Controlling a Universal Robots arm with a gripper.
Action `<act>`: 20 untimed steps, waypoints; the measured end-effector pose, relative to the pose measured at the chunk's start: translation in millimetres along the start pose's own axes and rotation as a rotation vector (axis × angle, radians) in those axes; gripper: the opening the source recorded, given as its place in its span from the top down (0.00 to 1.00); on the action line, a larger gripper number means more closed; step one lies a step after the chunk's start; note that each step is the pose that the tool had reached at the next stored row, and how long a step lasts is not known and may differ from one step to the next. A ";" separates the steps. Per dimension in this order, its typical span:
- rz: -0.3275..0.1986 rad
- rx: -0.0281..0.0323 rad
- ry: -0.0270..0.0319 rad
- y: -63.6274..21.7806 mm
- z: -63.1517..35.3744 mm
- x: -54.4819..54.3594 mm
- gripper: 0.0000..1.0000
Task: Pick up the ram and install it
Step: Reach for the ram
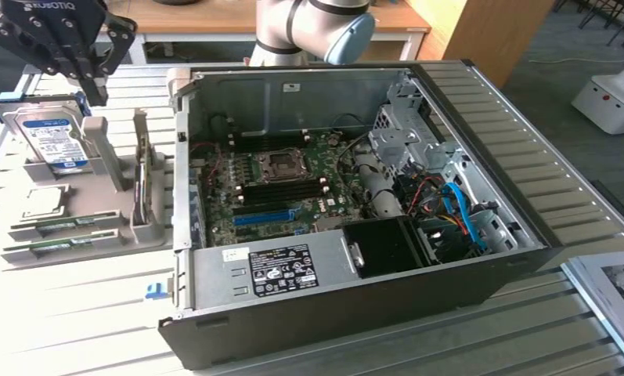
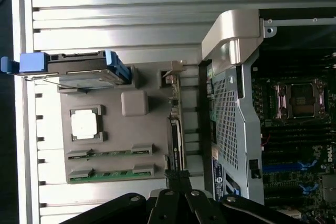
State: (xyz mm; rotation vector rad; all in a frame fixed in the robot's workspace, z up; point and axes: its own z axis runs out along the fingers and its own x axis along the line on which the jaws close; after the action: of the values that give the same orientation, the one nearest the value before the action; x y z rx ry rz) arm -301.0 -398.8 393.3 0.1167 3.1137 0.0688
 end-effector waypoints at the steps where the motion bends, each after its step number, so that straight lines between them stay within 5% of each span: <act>1: 0.000 0.0000 -0.0001 -0.2 0.0 2.1 0.90; 20: 0.000 0.0000 0.0000 -2.9 -1.0 38.5 0.90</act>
State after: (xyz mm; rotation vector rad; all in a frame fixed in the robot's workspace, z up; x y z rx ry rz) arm -339.6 -398.9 393.3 0.1166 3.1138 0.0688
